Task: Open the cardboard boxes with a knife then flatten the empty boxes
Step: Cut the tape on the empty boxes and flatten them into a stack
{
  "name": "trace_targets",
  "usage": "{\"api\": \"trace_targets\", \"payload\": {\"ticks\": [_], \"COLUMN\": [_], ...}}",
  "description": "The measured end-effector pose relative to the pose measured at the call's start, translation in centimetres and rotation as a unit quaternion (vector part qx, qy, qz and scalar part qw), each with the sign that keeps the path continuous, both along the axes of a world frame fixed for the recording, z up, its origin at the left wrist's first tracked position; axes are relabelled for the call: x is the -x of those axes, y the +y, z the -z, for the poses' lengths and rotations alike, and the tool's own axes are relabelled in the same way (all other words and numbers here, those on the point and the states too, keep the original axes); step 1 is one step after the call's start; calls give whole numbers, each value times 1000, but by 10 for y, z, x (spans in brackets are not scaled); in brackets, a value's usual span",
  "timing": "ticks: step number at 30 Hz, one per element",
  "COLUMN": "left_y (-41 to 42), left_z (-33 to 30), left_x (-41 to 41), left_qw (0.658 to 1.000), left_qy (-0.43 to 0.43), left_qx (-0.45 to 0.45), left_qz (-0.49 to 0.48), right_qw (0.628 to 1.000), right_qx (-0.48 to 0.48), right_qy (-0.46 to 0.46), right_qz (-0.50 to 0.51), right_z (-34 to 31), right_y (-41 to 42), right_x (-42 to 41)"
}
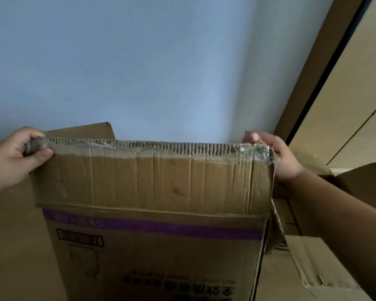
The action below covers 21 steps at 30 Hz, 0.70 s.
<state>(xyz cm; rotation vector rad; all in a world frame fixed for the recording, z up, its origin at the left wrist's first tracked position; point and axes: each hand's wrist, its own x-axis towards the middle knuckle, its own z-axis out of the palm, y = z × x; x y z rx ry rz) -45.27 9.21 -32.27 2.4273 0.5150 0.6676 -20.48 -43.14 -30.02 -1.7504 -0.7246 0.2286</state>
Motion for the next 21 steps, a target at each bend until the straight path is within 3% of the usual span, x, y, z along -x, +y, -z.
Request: {"api": "trace_targets", "payload": {"ticks": [3, 5, 8, 12, 14, 17, 19, 20, 21], "left_y": [17, 26, 33, 29, 22, 8, 9, 9, 11], "left_z": [14, 25, 31, 20, 12, 1, 1, 0, 1], "left_x": [-9, -17, -32, -54, -61, -73, -81, -85, -88], "left_qw": [999, 998, 998, 998, 998, 996, 995, 995, 995], "left_qy": [-19, -28, -15, -41, -28, 19, 20, 22, 21], "left_qx": [23, 38, 56, 39, 17, -21, -31, -28, -25], "left_qz": [-25, -47, -37, -39, -44, -81, -96, -96, -92], "right_qw": [979, 958, 949, 900, 881, 883, 858, 857, 880], "right_qx": [-151, -200, -187, -234, -240, -215, -251, -269, -246], "right_qy": [-18, -24, -1, 111, 169, 201, 242, 247, 223], "right_qz": [138, 205, 254, 350, 370, 366, 377, 364, 338], "right_z": [0, 14, 30, 39, 45, 64, 83, 85, 85], "right_y": [-22, -41, -57, -57, -52, -49, -52, -47, -40], "right_x": [-22, -19, -5, 17, 29, 37, 29, 37, 53]}}
